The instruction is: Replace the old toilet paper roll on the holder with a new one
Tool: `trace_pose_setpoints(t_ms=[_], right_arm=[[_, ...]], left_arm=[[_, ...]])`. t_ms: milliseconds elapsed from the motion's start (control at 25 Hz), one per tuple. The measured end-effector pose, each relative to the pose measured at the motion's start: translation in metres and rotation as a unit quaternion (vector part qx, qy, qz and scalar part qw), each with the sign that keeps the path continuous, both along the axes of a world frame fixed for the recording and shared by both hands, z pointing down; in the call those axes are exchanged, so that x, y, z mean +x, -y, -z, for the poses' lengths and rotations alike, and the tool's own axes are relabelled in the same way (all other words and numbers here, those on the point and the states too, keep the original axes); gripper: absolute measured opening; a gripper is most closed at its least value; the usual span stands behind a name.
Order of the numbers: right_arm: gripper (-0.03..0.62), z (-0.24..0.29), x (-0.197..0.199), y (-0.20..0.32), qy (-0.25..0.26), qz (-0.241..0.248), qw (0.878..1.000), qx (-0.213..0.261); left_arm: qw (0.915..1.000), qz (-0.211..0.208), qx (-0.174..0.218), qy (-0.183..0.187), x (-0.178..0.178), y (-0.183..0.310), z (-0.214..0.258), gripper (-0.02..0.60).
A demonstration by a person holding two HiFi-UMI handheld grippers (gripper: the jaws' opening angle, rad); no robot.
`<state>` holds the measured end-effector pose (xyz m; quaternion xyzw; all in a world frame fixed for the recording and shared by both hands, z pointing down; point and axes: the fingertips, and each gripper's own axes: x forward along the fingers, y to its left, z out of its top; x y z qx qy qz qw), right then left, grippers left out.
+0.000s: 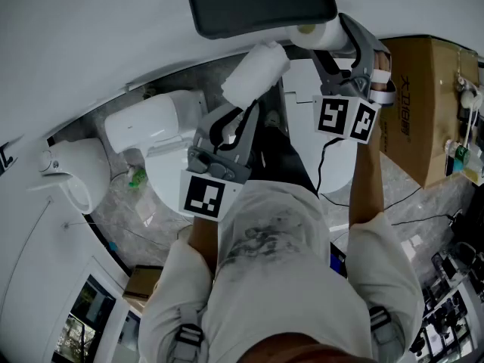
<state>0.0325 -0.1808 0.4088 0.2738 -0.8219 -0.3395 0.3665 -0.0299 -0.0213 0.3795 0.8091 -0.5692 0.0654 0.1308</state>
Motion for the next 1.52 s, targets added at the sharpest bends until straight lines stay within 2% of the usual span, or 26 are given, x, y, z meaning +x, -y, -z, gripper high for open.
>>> trace_pose_setpoints(t_ms=[600,920,1120,1520], right_arm=[[0.371,0.012,-0.010,-0.009,-0.047,0.007,0.996,0.075],[0.371,0.020,-0.022,-0.015,-0.065,0.008,0.992,0.105],[0.371,0.020,-0.043,-0.026,-0.070,0.011,0.991,0.116],[0.371,0.021,-0.050,-0.032,-0.090,0.013,0.986,0.138]], left_arm=[[1.0000,0.003,0.002,-0.001,-0.004,-0.004,0.001,0.017],[0.9999,0.005,0.000,-0.010,-0.017,-0.008,0.003,0.017],[0.9999,0.006,0.001,-0.013,-0.036,-0.015,0.001,0.017],[0.9999,0.005,-0.001,-0.010,-0.041,-0.018,0.000,0.017]])
